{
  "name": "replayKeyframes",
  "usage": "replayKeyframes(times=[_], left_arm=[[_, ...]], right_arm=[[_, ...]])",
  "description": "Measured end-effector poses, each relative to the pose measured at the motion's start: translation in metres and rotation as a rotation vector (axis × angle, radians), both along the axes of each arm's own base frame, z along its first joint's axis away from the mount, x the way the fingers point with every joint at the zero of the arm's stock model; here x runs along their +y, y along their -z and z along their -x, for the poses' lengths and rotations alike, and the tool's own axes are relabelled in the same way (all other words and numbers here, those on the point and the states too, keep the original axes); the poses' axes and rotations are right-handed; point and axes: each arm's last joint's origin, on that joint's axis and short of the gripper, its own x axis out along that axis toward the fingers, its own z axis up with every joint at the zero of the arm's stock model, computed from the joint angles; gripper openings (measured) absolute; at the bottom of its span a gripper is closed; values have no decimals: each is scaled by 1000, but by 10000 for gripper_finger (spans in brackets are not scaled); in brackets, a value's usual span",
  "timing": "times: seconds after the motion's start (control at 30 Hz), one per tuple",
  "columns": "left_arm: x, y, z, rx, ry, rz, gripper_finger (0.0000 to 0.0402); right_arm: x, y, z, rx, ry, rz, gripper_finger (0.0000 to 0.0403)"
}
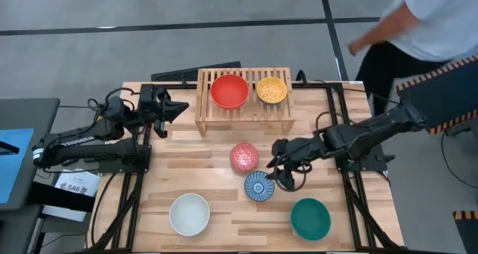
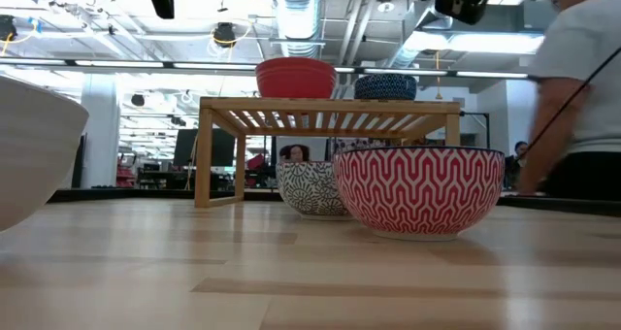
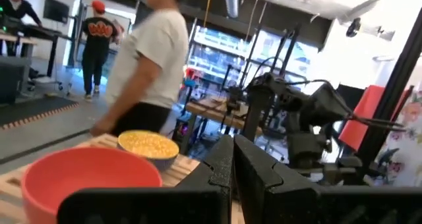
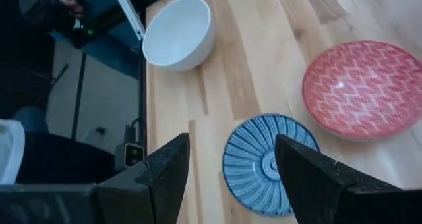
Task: Place and stack bowls onto a shelf
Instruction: Stack the small red bowl on top of the other small yellow bowl on the shelf
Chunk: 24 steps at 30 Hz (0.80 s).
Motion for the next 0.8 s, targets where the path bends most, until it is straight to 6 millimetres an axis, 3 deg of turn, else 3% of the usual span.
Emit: replayKeyframes(times=[0.2, 0.37, 0.6, 0.8], left_arm=[[-4, 8, -4, 95, 11, -27, 0], [-18, 11, -11, 123, 71, -52, 0], [-56, 26, -33, 237, 122, -67, 0], [-89, 39, -53, 283, 244, -93, 0]], right_arm=[[-1, 19, -16, 63, 29, 10, 249], [-5, 22, -18, 78, 60, 22, 249], [-17, 31, -2, 279, 204, 9, 249], [-6, 52, -14, 361, 230, -5, 249]])
